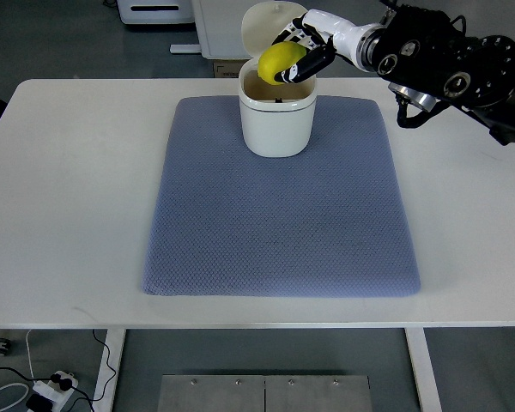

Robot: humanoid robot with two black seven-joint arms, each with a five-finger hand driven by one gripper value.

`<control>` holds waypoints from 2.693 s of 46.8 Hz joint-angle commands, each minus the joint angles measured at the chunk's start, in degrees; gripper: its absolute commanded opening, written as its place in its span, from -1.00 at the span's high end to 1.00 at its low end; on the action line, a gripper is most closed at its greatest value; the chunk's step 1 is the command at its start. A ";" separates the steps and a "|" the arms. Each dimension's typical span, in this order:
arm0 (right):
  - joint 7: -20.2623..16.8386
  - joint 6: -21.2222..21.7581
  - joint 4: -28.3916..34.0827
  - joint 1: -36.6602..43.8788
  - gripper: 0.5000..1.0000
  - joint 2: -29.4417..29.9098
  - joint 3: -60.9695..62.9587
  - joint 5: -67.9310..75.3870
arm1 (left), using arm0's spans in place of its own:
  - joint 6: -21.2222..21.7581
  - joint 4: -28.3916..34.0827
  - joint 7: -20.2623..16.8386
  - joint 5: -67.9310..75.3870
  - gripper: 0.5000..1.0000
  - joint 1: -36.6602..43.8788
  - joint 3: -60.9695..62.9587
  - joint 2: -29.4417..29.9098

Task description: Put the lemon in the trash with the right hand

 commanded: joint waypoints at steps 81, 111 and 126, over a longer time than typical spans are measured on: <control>0.70 4.07 5.96 -14.40 -1.00 -22.36 27.77 0.44 | 0.01 0.02 0.00 0.00 -1.00 -0.05 0.00 0.00; 0.61 4.16 6.58 -39.53 -1.00 -25.09 60.11 -0.62 | 0.01 0.02 0.00 0.00 -1.00 -0.05 0.00 0.00; 0.61 4.16 7.01 -50.35 -1.00 -20.35 74.88 -0.62 | 0.01 0.02 0.00 0.00 -1.00 0.04 0.00 0.00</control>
